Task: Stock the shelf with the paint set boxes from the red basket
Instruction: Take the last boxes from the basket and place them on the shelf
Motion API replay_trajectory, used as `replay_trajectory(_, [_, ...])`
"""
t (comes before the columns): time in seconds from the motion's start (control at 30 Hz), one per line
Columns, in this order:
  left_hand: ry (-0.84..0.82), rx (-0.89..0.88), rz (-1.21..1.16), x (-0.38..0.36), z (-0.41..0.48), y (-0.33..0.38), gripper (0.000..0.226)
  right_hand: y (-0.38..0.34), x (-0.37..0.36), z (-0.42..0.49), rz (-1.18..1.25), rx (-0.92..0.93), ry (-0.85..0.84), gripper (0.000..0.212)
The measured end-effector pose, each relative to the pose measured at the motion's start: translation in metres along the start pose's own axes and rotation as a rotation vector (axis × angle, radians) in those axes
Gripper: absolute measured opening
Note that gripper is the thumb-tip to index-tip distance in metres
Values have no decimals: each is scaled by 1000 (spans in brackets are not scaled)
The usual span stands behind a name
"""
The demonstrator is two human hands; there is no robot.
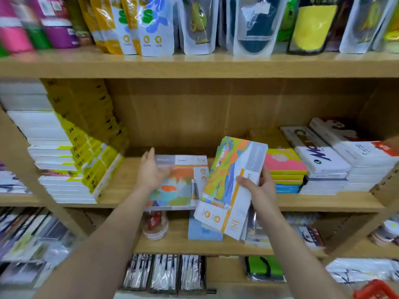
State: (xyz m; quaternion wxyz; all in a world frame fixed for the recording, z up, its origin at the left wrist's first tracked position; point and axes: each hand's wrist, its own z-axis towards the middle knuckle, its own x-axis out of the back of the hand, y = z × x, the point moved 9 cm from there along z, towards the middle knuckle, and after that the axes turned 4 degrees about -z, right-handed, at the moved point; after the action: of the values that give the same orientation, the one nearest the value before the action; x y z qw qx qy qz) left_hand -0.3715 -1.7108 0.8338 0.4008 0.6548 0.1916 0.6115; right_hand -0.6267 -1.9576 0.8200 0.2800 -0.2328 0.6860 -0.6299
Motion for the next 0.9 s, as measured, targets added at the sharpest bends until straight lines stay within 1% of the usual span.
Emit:
replay_trajectory(0.07, [-27,-108,141,-12,-9,8,90,4,-2,10,17,-13,-3,71])
replay_trajectory(0.13, [-141,-215,185,-35,-28,16,77,7,-2,17,41,-25,-15,67])
replay_trajectory(0.17, [-205,-248,211,-48,-40,16,78,7,-2,20,53,-31,-24,64])
replay_trajectory(0.2, [-263,-275,268,-59,-50,13,84,8,-3,22,60,-35,-37,61])
replay_trajectory(0.27, [-339,-333,451,-72,-59,4,95,7,-7,26,60,-36,-70,57])
replay_trajectory(0.33, [-363,-306,514,-64,-42,-8,96,4,-13,30,45,-27,-98,56])
replay_trajectory(0.4, [-353,-201,505,-44,-16,-18,93,0,-20,35,23,-21,-107,57])
replay_trajectory(0.47, [-281,-140,509,-21,7,-19,86,-1,-29,42,21,-42,-109,55])
replay_trajectory(0.5, [-221,-152,476,-14,11,-13,80,0,-34,46,30,-64,-116,53])
replay_trajectory(0.53, [-157,-180,389,-10,8,-3,72,1,-40,51,39,-88,-128,51])
replay_trajectory(0.57, [-119,-195,249,-11,-3,8,68,2,-45,57,46,-109,-144,48])
replay_trajectory(0.6, [-134,-195,75,-19,-19,19,68,3,-52,63,49,-127,-160,45])
replay_trajectory(0.67, [-284,-152,-272,-49,-59,35,68,5,-61,75,45,-152,-160,40])
replay_trajectory(0.7, [-349,-128,-381,-65,-75,38,69,6,-65,81,38,-164,-144,40])
replay_trajectory(0.73, [-382,-123,-429,-78,-85,39,78,8,-68,86,33,-177,-126,42])
replay_trajectory(0.77, [-390,-137,-415,-86,-90,39,95,10,-70,91,31,-193,-111,44])
replay_trajectory(0.83, [-378,-167,-303,-92,-90,35,128,15,-77,99,8,-220,-95,45])
replay_trajectory(0.87, [-366,-161,-257,-93,-87,32,135,16,-79,101,-23,-224,-87,42])
replay_trajectory(0.9, [-353,-148,-230,-93,-83,28,137,17,-80,103,-69,-220,-78,39])
